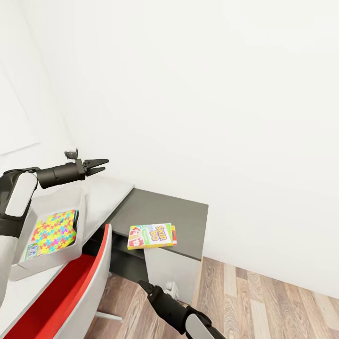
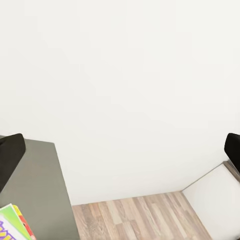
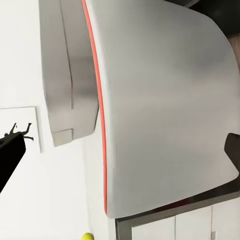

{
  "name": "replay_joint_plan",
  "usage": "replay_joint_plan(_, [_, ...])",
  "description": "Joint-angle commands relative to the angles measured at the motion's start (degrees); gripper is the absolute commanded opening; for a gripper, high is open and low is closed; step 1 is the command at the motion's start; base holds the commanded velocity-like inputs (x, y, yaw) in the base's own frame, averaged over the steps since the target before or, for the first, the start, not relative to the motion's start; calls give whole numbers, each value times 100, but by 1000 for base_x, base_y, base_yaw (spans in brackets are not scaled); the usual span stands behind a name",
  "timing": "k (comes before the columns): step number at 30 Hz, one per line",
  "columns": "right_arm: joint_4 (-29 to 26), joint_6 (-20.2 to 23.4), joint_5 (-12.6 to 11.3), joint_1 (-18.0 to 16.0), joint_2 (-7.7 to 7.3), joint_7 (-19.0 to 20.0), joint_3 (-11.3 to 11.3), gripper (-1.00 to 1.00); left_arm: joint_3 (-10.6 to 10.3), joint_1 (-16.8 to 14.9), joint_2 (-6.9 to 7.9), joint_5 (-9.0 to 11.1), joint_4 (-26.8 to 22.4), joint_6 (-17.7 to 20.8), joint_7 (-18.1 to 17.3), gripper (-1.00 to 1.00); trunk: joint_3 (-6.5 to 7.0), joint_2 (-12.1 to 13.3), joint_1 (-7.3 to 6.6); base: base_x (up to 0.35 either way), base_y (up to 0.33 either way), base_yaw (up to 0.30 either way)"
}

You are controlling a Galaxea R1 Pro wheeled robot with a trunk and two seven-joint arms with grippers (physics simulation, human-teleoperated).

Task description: Put all the toys in the child's room - the three board games (two on the bed and one on the table), the two jigsaw puzzles on the table, and the tennis ball on the table - inside the toy box on the table in the child's room.

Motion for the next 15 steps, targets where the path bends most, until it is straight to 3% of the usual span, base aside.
replay_joint_plan(1, [3, 24, -49, -6, 0, 8, 6, 100, 5, -6, 1, -22, 0, 20, -33, 100, -12, -12, 4, 12, 8, 0])
replay_joint_plan(9, [3, 20, -50, -6, 0, 8, 9, 100, 5, -6, -6, -19, -1, 20, -33, 100, -12, -12, 4, 4, 3, 9])
replay_joint_plan(15, [3, 19, -46, -6, 0, 8, 9, 100, 5, -6, -8, -19, -2, 20, -33, 100, -12, -12, 4, 3, 0, 182])
